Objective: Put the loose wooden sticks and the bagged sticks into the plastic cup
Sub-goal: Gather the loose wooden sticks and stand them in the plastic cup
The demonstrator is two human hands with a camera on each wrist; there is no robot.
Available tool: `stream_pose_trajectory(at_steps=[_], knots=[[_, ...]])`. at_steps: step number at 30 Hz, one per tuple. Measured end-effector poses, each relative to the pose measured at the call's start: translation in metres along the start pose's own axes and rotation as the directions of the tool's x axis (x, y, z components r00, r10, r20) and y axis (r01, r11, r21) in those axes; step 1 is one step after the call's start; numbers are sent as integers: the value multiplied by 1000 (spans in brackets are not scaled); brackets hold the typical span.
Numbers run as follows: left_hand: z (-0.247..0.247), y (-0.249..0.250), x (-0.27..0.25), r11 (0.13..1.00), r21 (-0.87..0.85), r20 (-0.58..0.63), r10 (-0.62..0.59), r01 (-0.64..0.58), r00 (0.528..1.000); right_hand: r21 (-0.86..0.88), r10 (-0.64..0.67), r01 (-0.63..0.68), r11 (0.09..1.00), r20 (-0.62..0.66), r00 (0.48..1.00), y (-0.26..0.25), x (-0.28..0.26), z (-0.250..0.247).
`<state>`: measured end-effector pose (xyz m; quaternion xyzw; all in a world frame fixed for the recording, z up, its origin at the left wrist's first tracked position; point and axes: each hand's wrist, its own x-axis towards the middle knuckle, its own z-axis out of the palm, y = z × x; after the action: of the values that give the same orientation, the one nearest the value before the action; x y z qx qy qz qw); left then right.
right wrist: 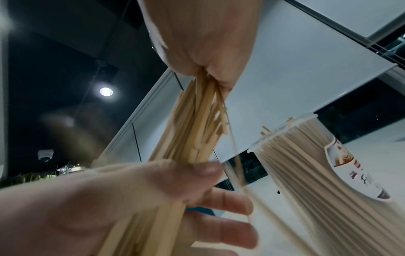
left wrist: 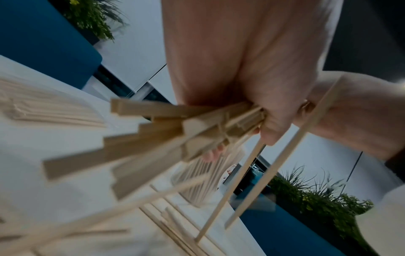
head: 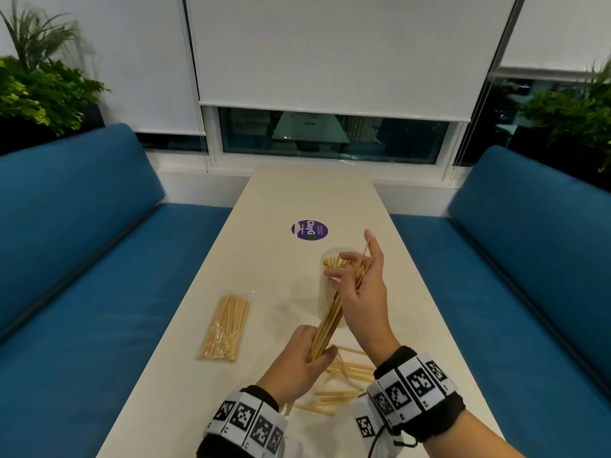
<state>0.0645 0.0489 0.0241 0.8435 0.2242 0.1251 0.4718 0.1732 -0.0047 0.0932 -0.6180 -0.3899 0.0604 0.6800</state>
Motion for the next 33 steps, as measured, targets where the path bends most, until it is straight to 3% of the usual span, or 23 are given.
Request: stream_pose_trajectory(at_steps=[7,13,19,25,29,33], knots=[[5,1,3,994,-98,-15,41,-43,999,37,6,-6,999,2,1000,-1,-2,0],[9,5,1,935,-354,-61,9,-30,998,53,4,-4,999,0,1000,-3,-6,8],[5,8,1,947,-321,-85,-5,-23,996,-1,27,-27,1000,8,1000,0,-10,5],[5,10,-2,954,-300,-100,-55,23,993,-242,-42,38,969,-9,999,-3,-12,-3],[4,10,-2,962,-267,-113,-89,56,990,-415,-39,67,907,76,996,1,-14,-9],[3,15,-2,954,-295,-116,-95,57,989,-373,-142,195,907,165,976,-11,-18,-13]])
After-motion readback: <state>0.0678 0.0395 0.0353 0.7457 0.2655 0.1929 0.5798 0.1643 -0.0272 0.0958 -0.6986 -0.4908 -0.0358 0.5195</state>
